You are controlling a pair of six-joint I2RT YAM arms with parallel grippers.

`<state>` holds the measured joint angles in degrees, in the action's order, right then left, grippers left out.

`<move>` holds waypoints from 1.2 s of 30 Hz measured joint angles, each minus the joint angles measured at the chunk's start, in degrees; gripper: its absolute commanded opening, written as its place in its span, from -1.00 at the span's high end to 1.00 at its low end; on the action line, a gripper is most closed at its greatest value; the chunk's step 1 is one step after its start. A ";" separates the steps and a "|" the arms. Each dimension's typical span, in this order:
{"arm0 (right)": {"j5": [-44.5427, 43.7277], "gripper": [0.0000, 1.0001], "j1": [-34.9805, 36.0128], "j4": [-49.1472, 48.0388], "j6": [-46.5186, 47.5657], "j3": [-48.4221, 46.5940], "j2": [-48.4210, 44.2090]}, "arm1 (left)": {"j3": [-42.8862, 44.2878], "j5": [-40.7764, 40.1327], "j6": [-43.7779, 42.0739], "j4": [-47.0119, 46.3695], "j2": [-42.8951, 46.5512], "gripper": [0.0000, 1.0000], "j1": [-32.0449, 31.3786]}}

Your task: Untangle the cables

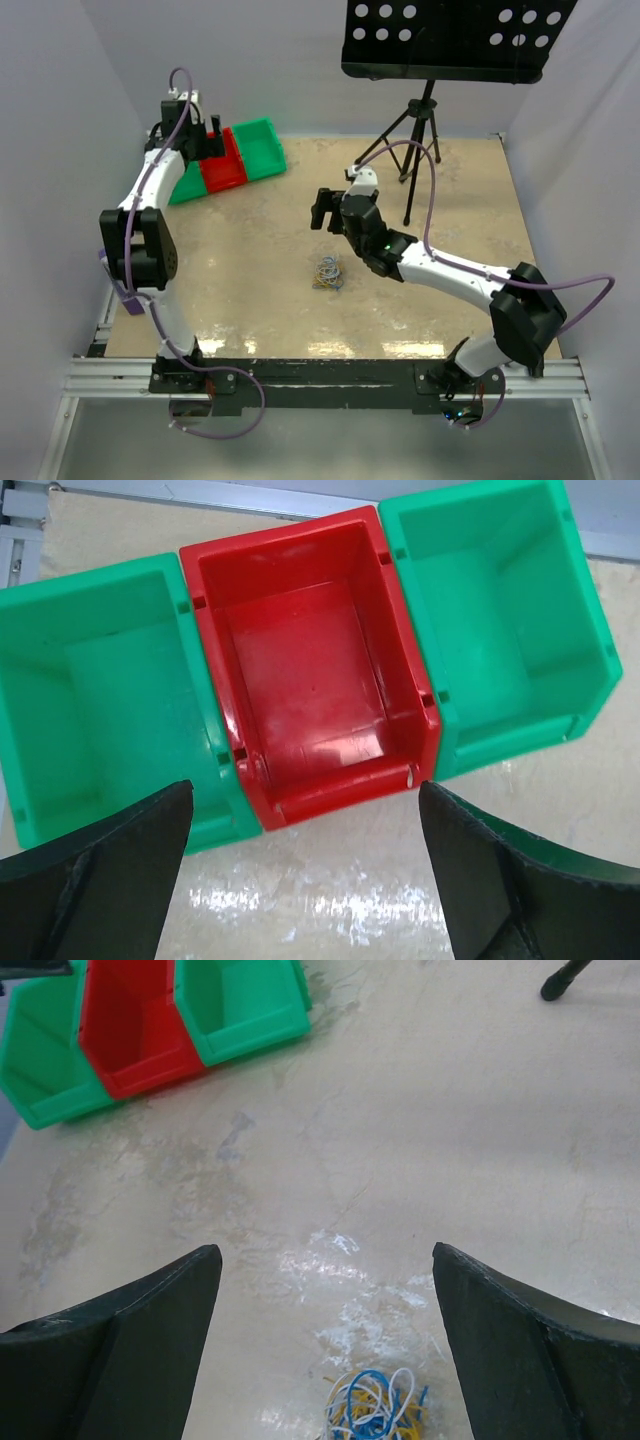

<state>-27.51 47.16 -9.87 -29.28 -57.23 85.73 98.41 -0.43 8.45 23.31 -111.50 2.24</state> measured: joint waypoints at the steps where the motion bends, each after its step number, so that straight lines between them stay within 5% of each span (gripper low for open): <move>1: 0.00 -0.82 0.17 0.00 0.02 0.00 0.00 | 1.11 -0.26 0.28 -0.02 -1.40 -0.96 -0.02; 10: -0.48 -0.82 3.87 0.00 0.33 0.02 -0.74 | 12.17 -5.14 3.39 0.04 -13.53 -0.76 -1.20; 28: -1.70 -0.82 4.44 -1.70 1.95 0.11 -1.62 | -0.22 -16.41 7.23 -4.11 -10.16 -0.47 -0.48; 36: -1.75 -0.81 4.48 -2.12 2.21 1.33 -1.62 | 7.50 -16.41 5.29 -5.07 -16.48 0.30 -0.48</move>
<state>-29.26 51.64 -11.99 -27.07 -55.90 84.12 105.91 -16.84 13.74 18.24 -127.98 1.76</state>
